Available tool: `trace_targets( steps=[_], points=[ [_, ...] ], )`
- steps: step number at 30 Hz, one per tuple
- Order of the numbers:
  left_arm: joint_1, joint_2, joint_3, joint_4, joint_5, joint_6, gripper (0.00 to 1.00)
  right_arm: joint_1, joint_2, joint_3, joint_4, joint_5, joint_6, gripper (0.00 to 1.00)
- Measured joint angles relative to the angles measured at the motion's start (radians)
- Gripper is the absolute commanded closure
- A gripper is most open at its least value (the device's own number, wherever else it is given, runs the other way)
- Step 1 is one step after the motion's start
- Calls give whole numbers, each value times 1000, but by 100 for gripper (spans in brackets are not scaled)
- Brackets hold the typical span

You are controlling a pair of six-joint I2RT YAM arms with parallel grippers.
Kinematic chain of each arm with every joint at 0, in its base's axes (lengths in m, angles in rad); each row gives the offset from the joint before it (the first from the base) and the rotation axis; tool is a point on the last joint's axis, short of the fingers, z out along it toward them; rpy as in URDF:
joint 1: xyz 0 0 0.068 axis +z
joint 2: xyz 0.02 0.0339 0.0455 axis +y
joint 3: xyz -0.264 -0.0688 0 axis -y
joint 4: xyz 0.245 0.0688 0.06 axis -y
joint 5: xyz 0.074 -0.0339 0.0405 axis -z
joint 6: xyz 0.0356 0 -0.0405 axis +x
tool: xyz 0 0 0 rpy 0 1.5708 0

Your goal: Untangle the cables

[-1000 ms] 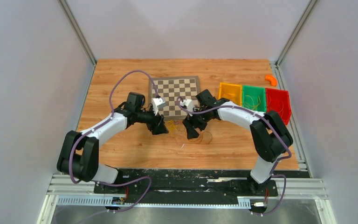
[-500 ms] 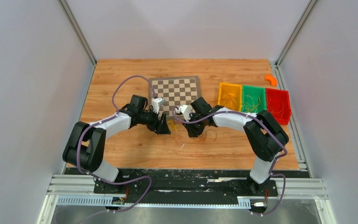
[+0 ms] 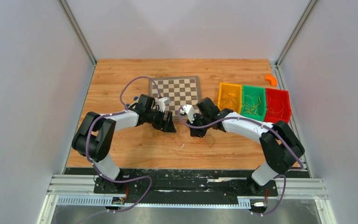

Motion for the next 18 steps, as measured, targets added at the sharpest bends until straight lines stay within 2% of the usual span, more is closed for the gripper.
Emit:
trace_targets(
  steps=[1,3,4,5,6,8,10,13,18],
  points=[
    [-14,13,14,6,-10,-5,19,0,-9,0,4,0,0,100],
    [-37,45,44,15,-28,-14,33,0,-24,0,5,5,0,100],
    [-45,62,62,17,-45,-21,49,0,-35,-2,3,16,-2,100],
    [-49,76,75,15,-60,-27,58,0,-46,-6,3,27,-4,100],
    [-53,89,90,10,-85,-34,74,0,-62,-14,2,43,-11,100],
    [-51,113,110,-5,-145,-38,91,-4,-111,-42,-10,83,-33,100],
    [-39,115,111,-25,-175,-51,100,-19,-180,-78,-44,117,-61,100],
    [-4,85,101,-77,-199,-64,100,-90,-299,-121,-108,162,-119,100],
    [71,26,93,-207,-280,-39,100,-325,-434,-122,-218,199,-216,100]
  ],
)
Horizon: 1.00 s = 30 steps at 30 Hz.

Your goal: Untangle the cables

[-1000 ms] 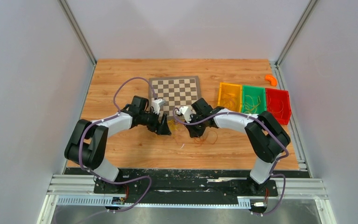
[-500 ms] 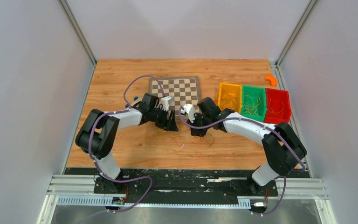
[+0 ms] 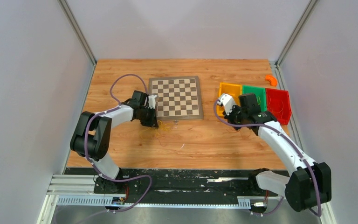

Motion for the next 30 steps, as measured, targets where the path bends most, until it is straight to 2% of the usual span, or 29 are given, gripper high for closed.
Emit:
trace_targets(
  steps=[6,8,12,14,16,18,24,30],
  points=[
    [48,-28,-2,-83,-43,45,100,-201,-15,122,-148,-40,-65,100],
    [54,-35,-3,-97,-42,55,96,-260,-15,182,-181,-80,-72,100],
    [54,-39,-3,-110,-24,70,76,-406,-11,303,-218,-186,-77,100],
    [54,-40,-3,-113,-16,76,58,-500,5,360,-227,-238,-77,100],
    [54,-42,-3,-113,-10,79,48,-584,40,416,-229,-288,-78,100],
    [54,-47,-3,-112,-3,79,45,-658,84,461,-229,-337,-76,100],
    [54,-63,-5,-102,7,72,43,-855,245,558,-219,-534,-37,100],
    [54,-69,-10,-77,28,53,42,-928,347,552,-110,-602,-21,100]
  ],
)
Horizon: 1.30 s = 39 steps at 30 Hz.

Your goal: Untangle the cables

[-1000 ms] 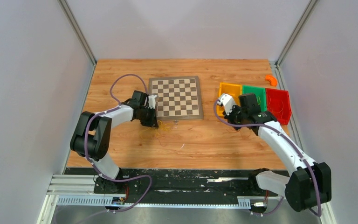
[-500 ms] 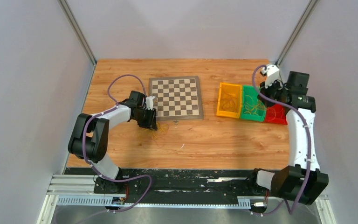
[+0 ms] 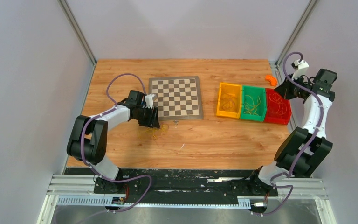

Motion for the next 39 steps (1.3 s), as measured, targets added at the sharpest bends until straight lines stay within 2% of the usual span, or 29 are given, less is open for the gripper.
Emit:
trace_targets(
  steps=[5,13,19,30,39],
  points=[
    [0,0,0,6,14,-11,42,0,76,-16,126,0,23,100],
    [3,-11,0,11,28,-10,42,-1,110,-242,514,4,111,100],
    [16,-17,0,11,29,-10,41,-25,141,-314,677,3,83,100],
    [22,-17,0,11,28,-10,42,-90,179,-397,724,1,-42,100],
    [32,-17,0,11,28,-10,42,-90,245,-387,607,14,-130,100]
  ],
)
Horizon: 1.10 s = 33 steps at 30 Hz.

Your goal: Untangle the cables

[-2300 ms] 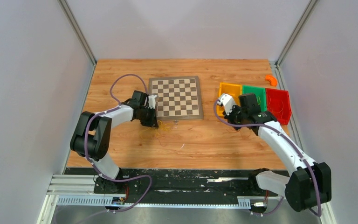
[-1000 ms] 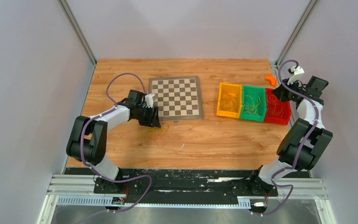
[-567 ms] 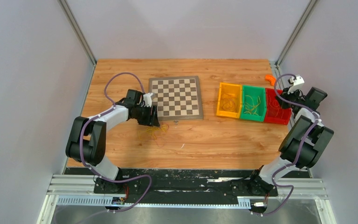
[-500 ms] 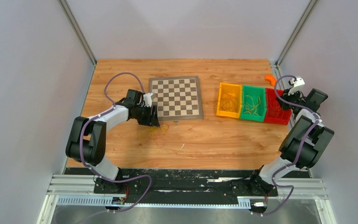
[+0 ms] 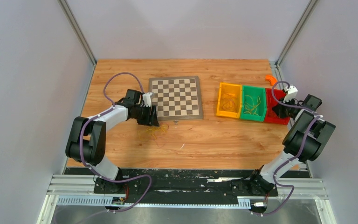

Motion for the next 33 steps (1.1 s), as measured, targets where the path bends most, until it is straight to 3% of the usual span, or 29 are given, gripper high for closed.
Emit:
trace_targets(
  steps=[6,8,13,17,20,23,26,30,33],
  points=[
    [1,0,0,0,0,0,42,0,44,47,-84,33,-28,99],
    [2,0,0,0,0,0,41,0,73,91,-111,47,-25,90],
    [6,0,0,-1,0,0,40,8,98,162,-145,64,11,56],
    [6,0,0,-2,1,0,40,18,92,191,-150,63,41,48],
    [6,0,0,-3,5,0,41,18,57,191,-179,62,54,36],
    [6,-2,0,-6,18,0,48,18,-14,191,-219,54,66,21],
    [5,-4,-10,2,53,-17,59,18,-103,191,-248,38,87,13],
    [-30,8,-24,8,105,-50,75,53,-246,195,-307,18,127,7],
    [-103,40,-21,16,140,-58,92,163,-335,214,-378,16,154,6]
  ],
)
